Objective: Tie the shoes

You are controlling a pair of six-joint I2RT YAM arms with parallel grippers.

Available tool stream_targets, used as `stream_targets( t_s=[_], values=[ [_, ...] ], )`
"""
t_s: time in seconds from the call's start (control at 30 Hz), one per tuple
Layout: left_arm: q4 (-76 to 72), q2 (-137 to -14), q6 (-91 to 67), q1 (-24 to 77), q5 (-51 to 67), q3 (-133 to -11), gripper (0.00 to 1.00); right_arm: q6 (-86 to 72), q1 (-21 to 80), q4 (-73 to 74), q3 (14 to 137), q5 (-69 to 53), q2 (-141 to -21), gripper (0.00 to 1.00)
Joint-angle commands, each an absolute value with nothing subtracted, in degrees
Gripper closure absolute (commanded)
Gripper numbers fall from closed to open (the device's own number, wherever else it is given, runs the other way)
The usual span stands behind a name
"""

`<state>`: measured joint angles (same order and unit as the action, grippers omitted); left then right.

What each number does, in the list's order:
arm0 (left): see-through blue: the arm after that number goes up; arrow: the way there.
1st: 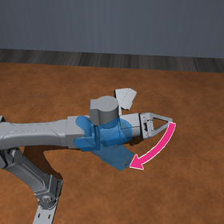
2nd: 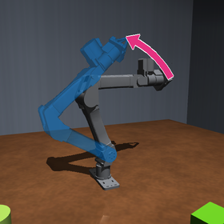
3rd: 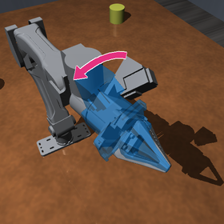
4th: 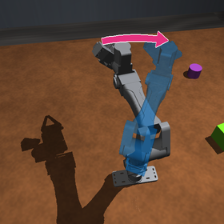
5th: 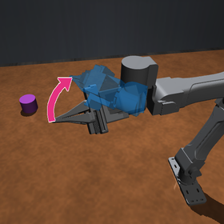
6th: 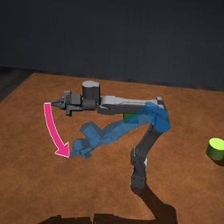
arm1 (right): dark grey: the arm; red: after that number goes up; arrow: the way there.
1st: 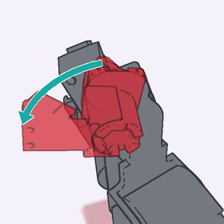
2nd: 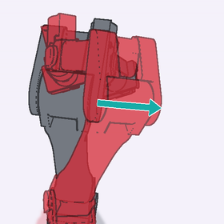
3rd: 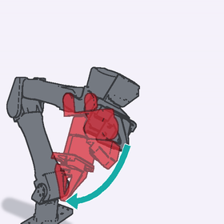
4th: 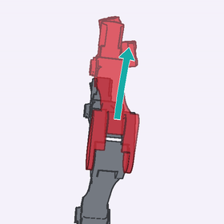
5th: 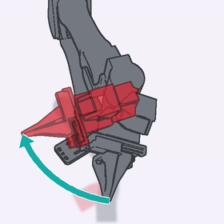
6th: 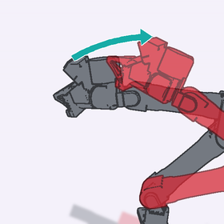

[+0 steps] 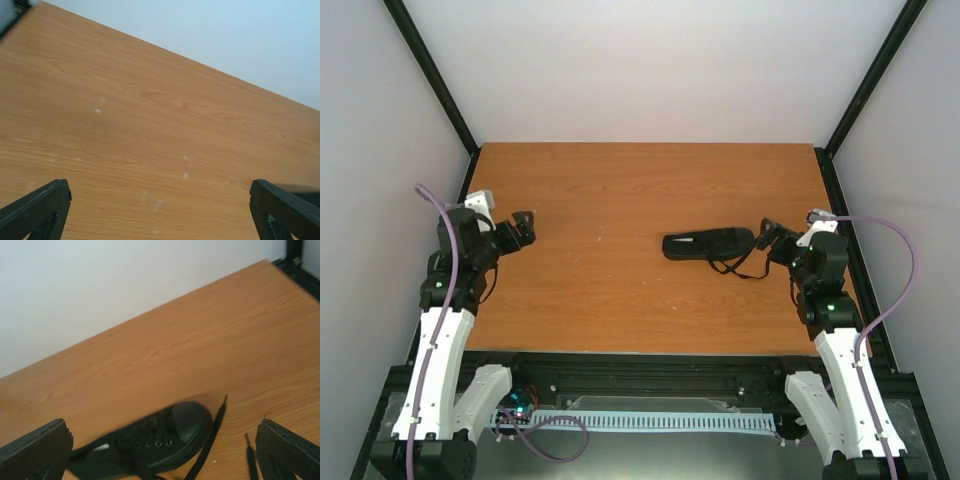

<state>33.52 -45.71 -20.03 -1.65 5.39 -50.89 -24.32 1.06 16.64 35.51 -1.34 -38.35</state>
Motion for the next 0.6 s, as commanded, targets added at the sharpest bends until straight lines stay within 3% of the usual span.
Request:
stream_targets(
  t_s=[0.0,0.33,0.57],
  values=[
    [28.4,-45.4,-26.6,3.0,16.6,-48.1,0.0,-22.9,1.2,17.5,34.8,-10.9,-39.5,0.0],
    [16.9,-66.0,-28.3,30.3,12.7,-46.6,0.0,-22.7,1.1,16.6,33.0,-16.4,-40.1,0.0],
    [4.7,-82.4,-33.9,34.7,21.1,-50.2,0.01,-22.3,1.1,19.3,32.7,-16.8,-38.0,0.0]
  ],
)
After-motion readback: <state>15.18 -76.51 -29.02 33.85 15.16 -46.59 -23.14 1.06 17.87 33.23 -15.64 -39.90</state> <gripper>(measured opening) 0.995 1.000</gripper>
